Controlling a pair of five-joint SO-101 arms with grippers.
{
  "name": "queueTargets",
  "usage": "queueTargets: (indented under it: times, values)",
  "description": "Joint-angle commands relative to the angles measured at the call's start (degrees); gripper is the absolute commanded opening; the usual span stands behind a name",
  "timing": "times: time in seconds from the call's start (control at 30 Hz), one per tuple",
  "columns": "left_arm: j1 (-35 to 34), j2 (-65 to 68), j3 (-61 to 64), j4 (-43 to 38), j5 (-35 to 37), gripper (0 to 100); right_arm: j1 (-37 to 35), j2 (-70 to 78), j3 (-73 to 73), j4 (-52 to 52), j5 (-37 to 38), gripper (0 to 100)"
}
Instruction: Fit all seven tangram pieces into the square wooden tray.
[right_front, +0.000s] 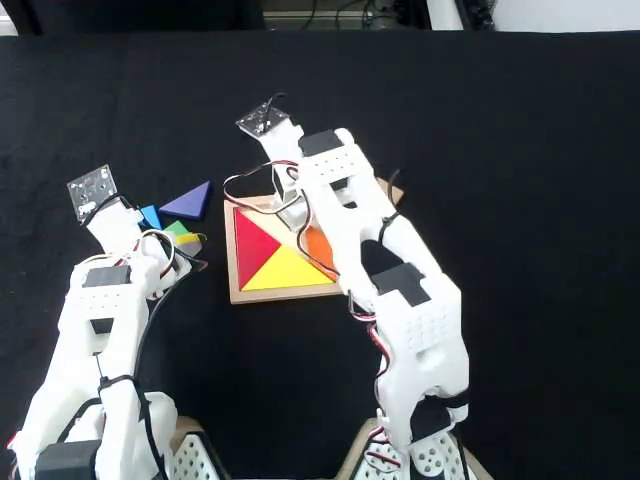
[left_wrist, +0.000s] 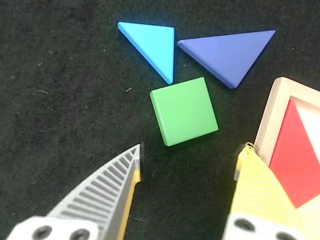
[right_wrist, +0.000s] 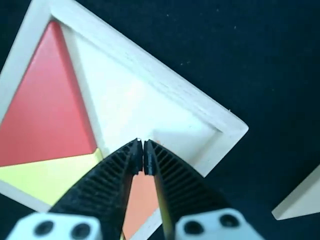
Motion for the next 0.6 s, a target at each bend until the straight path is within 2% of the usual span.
queueTargets:
  times: [0.0, 0.27, 0.43, 0.57]
  values:
    - [0.7, -1.0, -0.2, -0.7, 0.0, 31, 1.0, -0.4, -2.9, -1.1, 0.4, 1.1]
    - [0.7, -1.0, -0.2, -0.7, 0.0, 31, 2.2, -1.9, -4.1, 0.2, 0.4, 1.1]
    - [0.7, -1.0, -0.2, -0.8, 0.0, 31, 4.9, -16.0, -12.7, 12.8, 0.2, 1.1]
    - [0.7, -1.0, -0.2, -0.8, 0.0, 31, 9.6, -26.9, -10.8, 15.6, 0.1, 1.1]
